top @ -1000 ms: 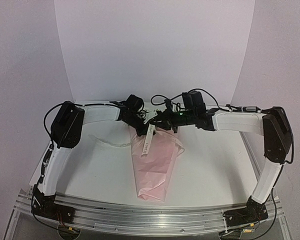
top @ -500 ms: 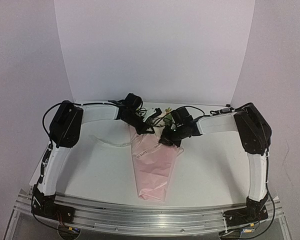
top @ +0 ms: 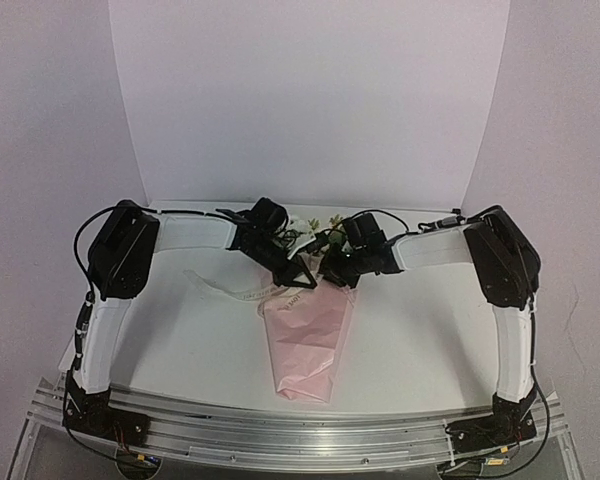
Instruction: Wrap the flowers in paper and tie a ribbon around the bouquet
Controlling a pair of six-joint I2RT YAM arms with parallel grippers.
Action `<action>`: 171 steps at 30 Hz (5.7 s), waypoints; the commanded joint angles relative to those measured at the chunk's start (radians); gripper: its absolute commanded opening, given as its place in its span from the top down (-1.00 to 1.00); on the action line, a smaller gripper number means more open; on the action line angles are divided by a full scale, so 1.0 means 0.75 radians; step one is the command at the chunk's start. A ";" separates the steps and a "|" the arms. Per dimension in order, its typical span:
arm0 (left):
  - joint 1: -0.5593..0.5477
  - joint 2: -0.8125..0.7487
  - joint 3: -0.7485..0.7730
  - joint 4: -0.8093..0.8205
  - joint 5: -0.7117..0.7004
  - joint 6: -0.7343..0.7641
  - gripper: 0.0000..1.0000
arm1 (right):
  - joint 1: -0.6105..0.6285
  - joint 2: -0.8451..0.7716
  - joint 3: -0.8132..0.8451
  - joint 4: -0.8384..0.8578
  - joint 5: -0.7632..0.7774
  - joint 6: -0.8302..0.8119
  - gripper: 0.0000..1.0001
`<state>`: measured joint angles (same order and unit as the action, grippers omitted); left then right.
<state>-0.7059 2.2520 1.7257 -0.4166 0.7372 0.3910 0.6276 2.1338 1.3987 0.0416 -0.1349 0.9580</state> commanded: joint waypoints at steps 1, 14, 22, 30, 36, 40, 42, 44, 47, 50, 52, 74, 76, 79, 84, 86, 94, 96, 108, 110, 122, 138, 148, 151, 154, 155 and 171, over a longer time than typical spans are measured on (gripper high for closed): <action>-0.033 -0.062 -0.088 0.012 0.042 0.007 1.00 | -0.004 -0.102 -0.075 0.174 -0.005 0.100 0.39; -0.045 -0.023 -0.136 0.054 -0.051 0.042 1.00 | -0.009 -0.418 -0.144 -0.513 -0.170 -0.035 0.22; -0.058 -0.021 -0.142 0.044 -0.065 0.079 1.00 | -0.147 -0.435 0.107 -0.785 -0.226 -0.297 0.12; -0.057 -0.025 -0.134 0.038 -0.088 0.081 1.00 | -0.156 -0.112 0.348 -0.783 -0.266 -0.344 0.01; -0.057 -0.015 -0.134 0.041 -0.080 0.066 1.00 | -0.148 0.020 0.426 -0.706 -0.373 -0.329 0.01; -0.058 -0.013 -0.124 0.035 -0.086 0.072 1.00 | -0.134 0.047 0.434 -0.688 -0.391 -0.330 0.01; -0.057 -0.011 -0.119 0.030 -0.088 0.076 1.00 | -0.126 0.059 0.420 -0.685 -0.378 -0.326 0.02; -0.058 -0.009 -0.115 0.029 -0.090 0.080 1.00 | -0.118 0.079 0.411 -0.685 -0.370 -0.318 0.07; -0.056 -0.001 -0.102 0.018 -0.094 0.086 1.00 | -0.111 0.104 0.422 -0.678 -0.368 -0.312 0.13; -0.057 0.003 -0.096 0.011 -0.094 0.088 1.00 | -0.103 0.100 0.442 -0.678 -0.347 -0.323 0.14; -0.057 0.007 -0.094 0.011 -0.092 0.088 1.00 | -0.102 0.109 0.451 -0.678 -0.346 -0.323 0.14; -0.057 0.021 -0.076 -0.046 -0.129 0.156 1.00 | -0.137 -0.085 0.384 -0.659 -0.035 -0.381 1.00; -0.057 0.022 -0.068 -0.056 -0.147 0.179 0.95 | -0.137 -0.134 0.358 -0.659 0.031 -0.396 1.00; -0.057 0.021 -0.039 -0.087 -0.163 0.222 0.46 | -0.139 -0.161 0.339 -0.661 0.063 -0.414 1.00; -0.057 -0.010 0.093 -0.297 -0.130 0.395 -0.47 | -0.139 -0.155 0.303 -0.661 0.062 -0.418 1.00; -0.057 -0.041 0.131 -0.410 -0.124 0.493 -0.72 | -0.139 -0.145 0.302 -0.661 0.066 -0.419 1.00; -0.027 -0.212 0.031 -0.553 -0.267 0.778 -0.99 | -0.145 -0.084 0.315 -0.661 0.053 -0.420 1.00; -0.002 -0.249 -0.001 -0.561 -0.272 0.813 -0.99 | -0.147 -0.074 0.321 -0.661 0.045 -0.420 1.00; 0.311 -0.288 -0.253 -0.506 -0.440 1.127 -0.99 | -0.147 -0.050 0.353 -0.663 0.020 -0.419 1.00; 0.307 -0.282 -0.333 -0.378 -0.427 1.105 -0.99 | -0.147 -0.047 0.360 -0.662 0.016 -0.420 1.00; 0.281 -0.183 -0.487 -0.110 -0.576 1.040 0.79 | -0.170 -0.090 0.388 -0.664 0.040 -0.463 1.00; 0.367 -0.343 -0.672 -0.022 -0.664 0.954 1.00 | -0.268 -0.428 0.361 -0.699 0.158 -0.614 1.00; 0.335 -0.351 -0.548 -0.118 -0.538 0.855 1.00 | -0.243 -0.556 0.479 -0.691 -0.108 -0.759 1.00; 0.319 -0.357 -0.522 -0.135 -0.524 0.839 1.00 | -0.241 -0.599 0.477 -0.688 -0.075 -0.749 1.00; 0.319 -0.353 -0.538 -0.129 -0.541 0.841 1.00 | -0.243 -0.659 0.465 -0.690 0.014 -0.739 1.00; 0.319 -0.353 -0.547 -0.122 -0.546 0.841 1.00 | -0.242 -0.670 0.469 -0.692 0.026 -0.730 1.00; 0.198 -0.329 -0.235 -0.269 -0.351 0.680 1.00 | 0.017 -0.512 0.993 -0.746 0.016 -0.807 1.00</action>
<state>-0.5366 2.0079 1.4546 -0.5650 0.4010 0.9521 0.6159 1.7092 2.0495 -0.5390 -0.1417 0.3801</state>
